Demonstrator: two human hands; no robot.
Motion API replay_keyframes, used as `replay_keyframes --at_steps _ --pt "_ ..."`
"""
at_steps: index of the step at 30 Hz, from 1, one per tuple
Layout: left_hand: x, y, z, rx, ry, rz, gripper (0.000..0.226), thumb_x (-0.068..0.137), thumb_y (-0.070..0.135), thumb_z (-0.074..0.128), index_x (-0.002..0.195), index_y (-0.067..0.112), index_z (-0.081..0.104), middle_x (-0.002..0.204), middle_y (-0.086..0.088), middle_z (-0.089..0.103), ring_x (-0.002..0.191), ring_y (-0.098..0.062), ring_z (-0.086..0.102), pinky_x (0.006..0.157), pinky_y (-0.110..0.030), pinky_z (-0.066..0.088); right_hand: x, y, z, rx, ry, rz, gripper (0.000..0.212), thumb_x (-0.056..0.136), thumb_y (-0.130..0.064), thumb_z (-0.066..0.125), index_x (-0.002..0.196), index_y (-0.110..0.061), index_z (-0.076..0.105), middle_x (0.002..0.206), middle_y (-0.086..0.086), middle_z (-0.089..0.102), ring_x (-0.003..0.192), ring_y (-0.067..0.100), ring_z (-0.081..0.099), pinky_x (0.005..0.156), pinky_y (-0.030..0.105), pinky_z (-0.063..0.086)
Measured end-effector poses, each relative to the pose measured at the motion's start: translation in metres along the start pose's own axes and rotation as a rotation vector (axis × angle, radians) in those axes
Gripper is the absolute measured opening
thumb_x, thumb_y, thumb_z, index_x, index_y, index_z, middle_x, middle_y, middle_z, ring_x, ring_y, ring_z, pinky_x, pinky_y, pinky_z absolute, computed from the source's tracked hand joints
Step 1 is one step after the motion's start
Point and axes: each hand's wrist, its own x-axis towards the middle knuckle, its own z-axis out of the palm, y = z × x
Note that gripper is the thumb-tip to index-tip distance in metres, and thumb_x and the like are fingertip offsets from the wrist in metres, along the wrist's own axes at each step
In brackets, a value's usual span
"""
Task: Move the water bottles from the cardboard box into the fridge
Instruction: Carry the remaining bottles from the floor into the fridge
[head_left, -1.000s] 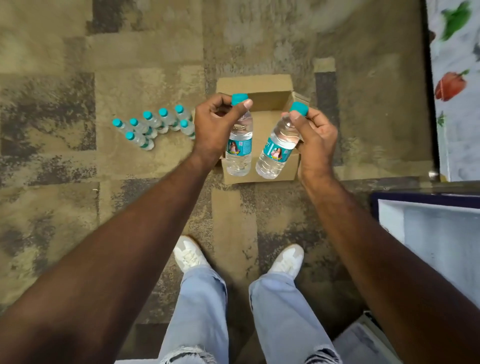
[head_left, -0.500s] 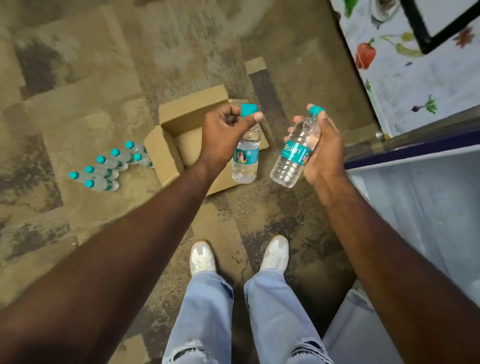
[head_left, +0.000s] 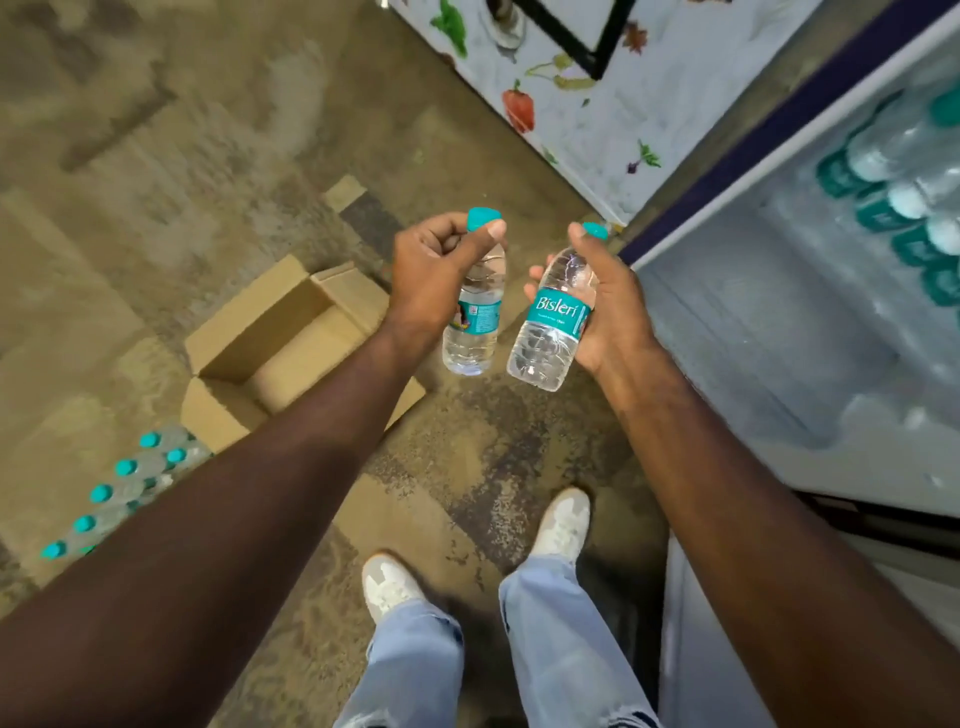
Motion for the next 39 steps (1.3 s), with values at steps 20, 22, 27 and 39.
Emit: replay_keyframes --at_steps 20,22,27,39 --pt "-0.010 0.065 0.217 0.211 -0.402 0.286 0.026 0.082 0.018 0.083 0.104 0.007 0.075 0.097 0.001 0.077 0.090 -0.014 0.074 0.083 -0.026 0.059 -0.088 -0.152 -0.128 -0.306 0.395 -0.845 0.011 0.078 -0.024 0.079 0.089 -0.021 0.078 0.088 -0.001 0.076 0.084 0.016 0.068 0.080 0.033 0.055" --pt "-0.008 0.071 0.238 0.228 -0.430 0.317 0.024 0.082 0.021 0.084 0.101 0.010 0.074 0.094 0.003 0.077 0.086 -0.013 0.074 0.079 -0.028 0.060 -0.092 -0.166 -0.141 -0.357 0.458 -0.901 0.014 0.080 -0.026 0.079 0.092 -0.019 0.078 0.090 0.002 0.077 0.085 0.018 0.069 0.082 0.036 0.057" --pt "-0.003 0.085 0.283 0.220 -0.403 0.380 0.027 0.079 0.029 0.086 0.093 0.009 0.074 0.088 0.000 0.076 0.082 -0.026 0.071 0.077 -0.043 0.060 -0.095 -0.219 -0.161 -0.266 0.591 -1.022 0.009 0.076 -0.029 0.079 0.084 -0.025 0.078 0.083 -0.005 0.077 0.082 0.017 0.071 0.079 0.031 0.057" --pt "0.026 0.109 0.349 0.093 -0.358 0.424 0.031 0.078 0.031 0.085 0.095 0.009 0.072 0.092 -0.009 0.076 0.082 -0.032 0.070 0.084 -0.054 0.058 -0.059 -0.332 -0.229 -0.099 0.940 -1.208 0.022 0.080 -0.027 0.082 0.065 -0.030 0.067 0.058 -0.016 0.066 0.061 0.005 0.064 0.071 0.047 0.062"
